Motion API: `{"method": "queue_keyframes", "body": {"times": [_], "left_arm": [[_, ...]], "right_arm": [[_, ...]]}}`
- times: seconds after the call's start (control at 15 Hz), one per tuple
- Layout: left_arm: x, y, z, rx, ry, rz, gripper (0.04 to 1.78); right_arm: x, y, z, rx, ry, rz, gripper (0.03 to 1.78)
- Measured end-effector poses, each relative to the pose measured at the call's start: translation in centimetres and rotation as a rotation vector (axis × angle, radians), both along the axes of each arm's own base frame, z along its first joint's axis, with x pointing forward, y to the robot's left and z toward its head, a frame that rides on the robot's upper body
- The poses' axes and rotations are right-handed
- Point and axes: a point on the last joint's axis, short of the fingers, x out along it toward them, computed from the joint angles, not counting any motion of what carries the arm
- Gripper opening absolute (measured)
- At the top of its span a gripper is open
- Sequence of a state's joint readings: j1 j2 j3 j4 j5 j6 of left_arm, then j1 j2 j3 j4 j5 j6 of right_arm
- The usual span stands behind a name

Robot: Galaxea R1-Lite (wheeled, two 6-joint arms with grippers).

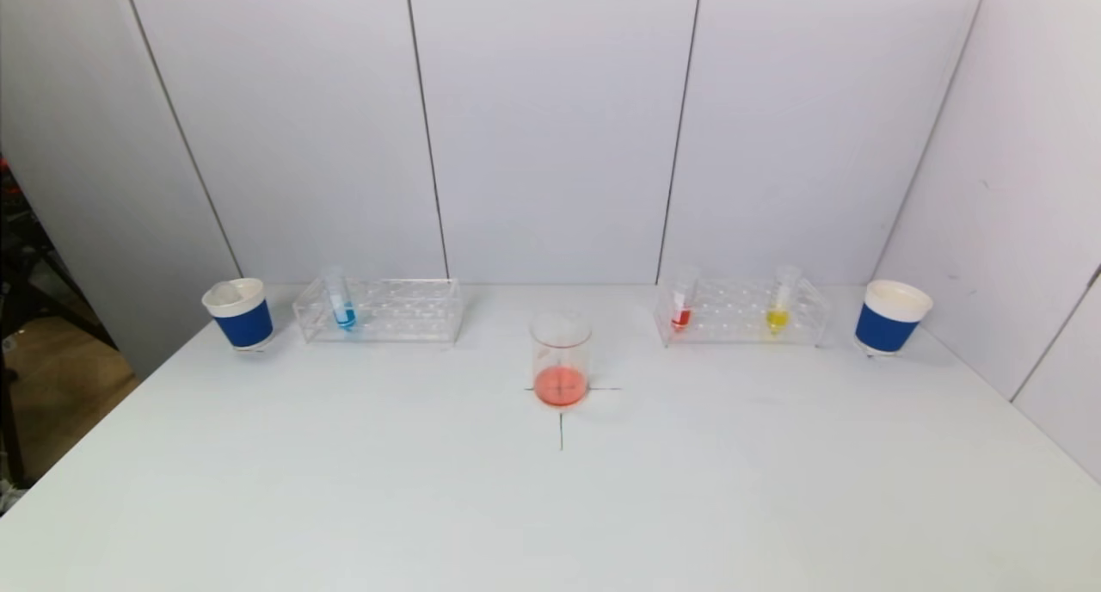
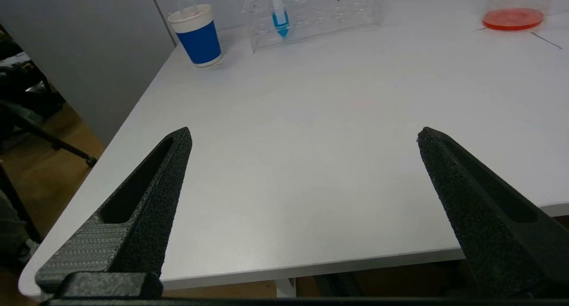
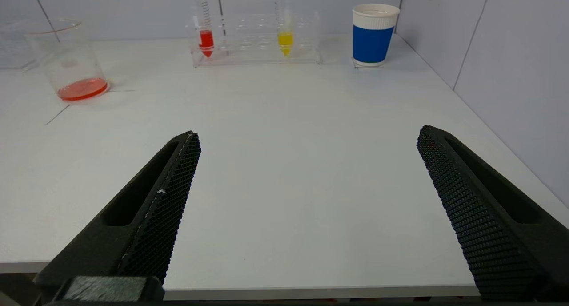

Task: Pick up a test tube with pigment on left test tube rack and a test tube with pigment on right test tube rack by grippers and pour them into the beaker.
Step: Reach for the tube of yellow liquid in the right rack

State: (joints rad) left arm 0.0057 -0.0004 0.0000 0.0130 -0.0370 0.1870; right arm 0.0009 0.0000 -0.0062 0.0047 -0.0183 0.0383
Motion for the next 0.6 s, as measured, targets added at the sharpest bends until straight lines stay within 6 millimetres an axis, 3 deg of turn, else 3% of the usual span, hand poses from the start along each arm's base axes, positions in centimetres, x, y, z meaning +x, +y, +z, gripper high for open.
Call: {"method": "queue_keyframes", "body": {"times": [0.4,0.6], "left_arm": [[0.01,0.09,0.11,-0.182,-0.009,0.042,1.77],[0.0,0.1,0.13,-0.186,-0.011,0.045,1.77]], "right_arm": [[0.0,0.0,0.0,0.0,0.0,0.0,1.77],[0.0,0.0,0.0,0.0,0.0,0.0,1.77]]}}
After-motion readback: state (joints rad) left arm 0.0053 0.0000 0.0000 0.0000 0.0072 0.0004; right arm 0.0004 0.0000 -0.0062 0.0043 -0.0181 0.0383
